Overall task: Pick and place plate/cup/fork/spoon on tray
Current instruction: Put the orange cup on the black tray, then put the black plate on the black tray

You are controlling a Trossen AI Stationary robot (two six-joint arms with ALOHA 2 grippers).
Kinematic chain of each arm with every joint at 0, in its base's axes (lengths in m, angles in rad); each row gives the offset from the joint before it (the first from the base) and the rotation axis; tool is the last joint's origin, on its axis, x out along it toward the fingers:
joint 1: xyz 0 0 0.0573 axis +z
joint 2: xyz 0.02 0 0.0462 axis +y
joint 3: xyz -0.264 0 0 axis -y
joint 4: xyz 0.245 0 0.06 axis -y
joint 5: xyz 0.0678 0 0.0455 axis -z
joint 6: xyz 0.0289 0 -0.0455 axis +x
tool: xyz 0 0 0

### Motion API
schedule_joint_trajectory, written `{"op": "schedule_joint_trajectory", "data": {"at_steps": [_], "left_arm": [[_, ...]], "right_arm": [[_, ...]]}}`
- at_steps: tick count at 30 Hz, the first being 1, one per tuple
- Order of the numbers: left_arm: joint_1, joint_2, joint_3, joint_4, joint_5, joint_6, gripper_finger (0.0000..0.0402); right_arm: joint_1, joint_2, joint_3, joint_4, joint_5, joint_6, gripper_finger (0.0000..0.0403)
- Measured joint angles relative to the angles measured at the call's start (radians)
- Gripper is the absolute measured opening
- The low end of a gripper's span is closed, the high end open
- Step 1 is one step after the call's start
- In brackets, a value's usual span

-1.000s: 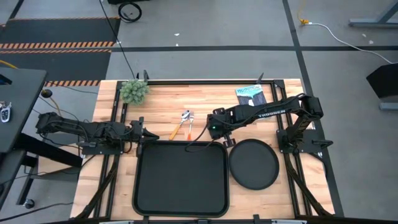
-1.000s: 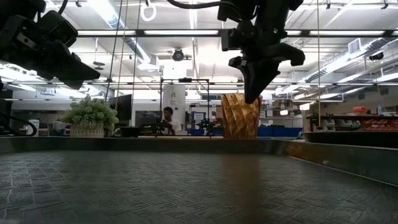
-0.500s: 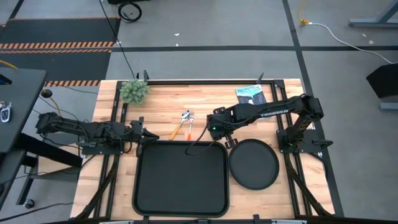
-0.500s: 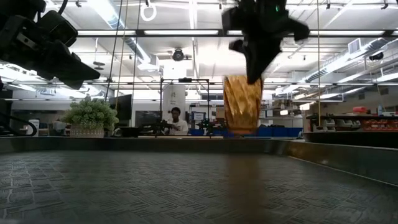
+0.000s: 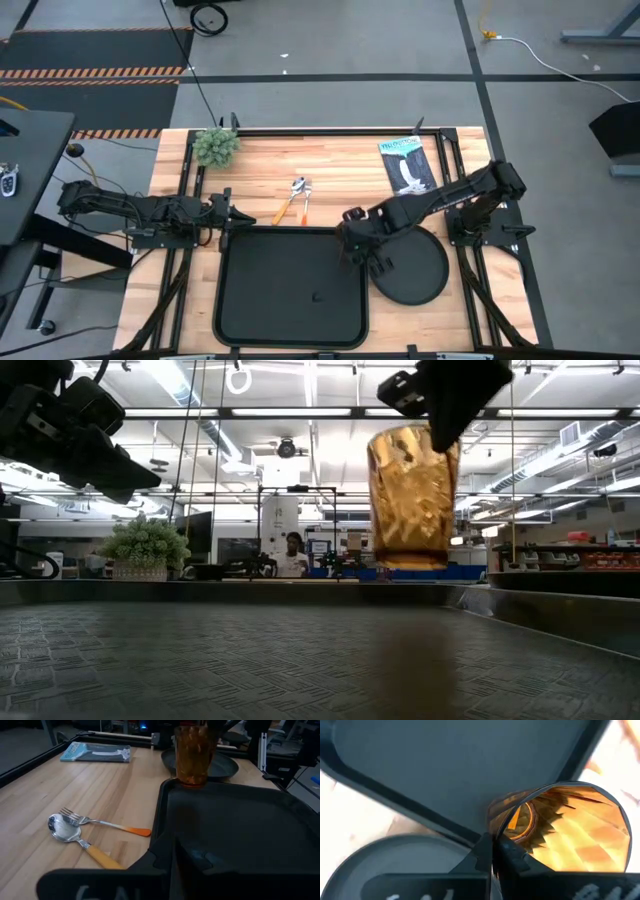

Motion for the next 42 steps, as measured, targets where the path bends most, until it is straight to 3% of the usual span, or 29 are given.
{"op": "schedule_joint_trajectory", "data": {"at_steps": [21,31,37,42], "left_arm": [[0.000,0.000,0.000,0.000,0.000,0.000,0.0027],[0.000,0.000,0.000,0.000,0.000,0.000,0.0027],[0.000,0.000,0.000,0.000,0.000,0.000,0.0027],[0.000,0.000,0.000,0.000,0.000,0.000,0.0027]], "right_arm": [[-0.015,0.000,-0.137,0.154,0.005,0.044,0.0054],[-0.003,0.000,-0.106,0.126,0.003,0.065,0.0140],[0.012,-0.003,-0.008,0.019,0.003,0.115,0.0192],[0.032,-0.025,0.030,-0.096,0.040,0.195,0.0209]]}}
